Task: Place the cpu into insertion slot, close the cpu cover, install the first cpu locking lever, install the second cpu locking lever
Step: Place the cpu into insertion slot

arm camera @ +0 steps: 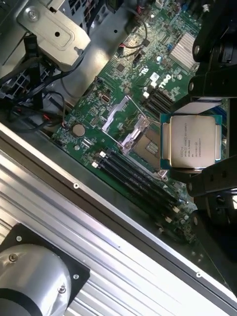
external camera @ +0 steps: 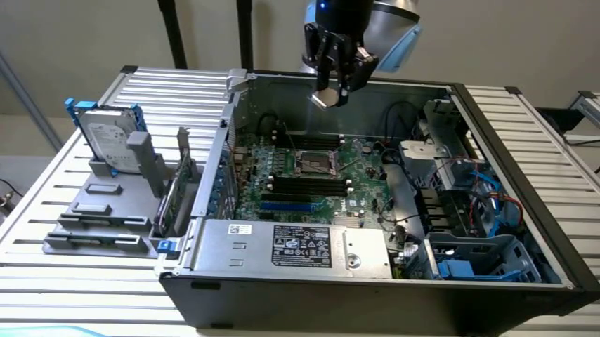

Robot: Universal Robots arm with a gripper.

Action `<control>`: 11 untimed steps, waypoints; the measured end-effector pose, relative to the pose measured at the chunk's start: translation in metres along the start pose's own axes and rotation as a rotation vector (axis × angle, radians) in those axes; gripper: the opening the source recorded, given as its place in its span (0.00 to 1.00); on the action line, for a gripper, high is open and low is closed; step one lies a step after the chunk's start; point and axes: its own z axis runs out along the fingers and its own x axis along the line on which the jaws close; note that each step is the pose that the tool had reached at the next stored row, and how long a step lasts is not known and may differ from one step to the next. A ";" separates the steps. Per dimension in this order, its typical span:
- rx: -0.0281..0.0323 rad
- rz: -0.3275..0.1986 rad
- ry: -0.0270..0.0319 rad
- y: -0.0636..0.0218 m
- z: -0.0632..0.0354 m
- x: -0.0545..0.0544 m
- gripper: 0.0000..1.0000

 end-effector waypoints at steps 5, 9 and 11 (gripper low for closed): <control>-0.0017 0.090 -0.0044 0.0000 0.0002 0.000 0.54; -0.0031 0.161 -0.0079 0.0000 0.0003 0.000 0.54; -0.0038 0.197 -0.0096 0.0000 0.0005 0.000 0.54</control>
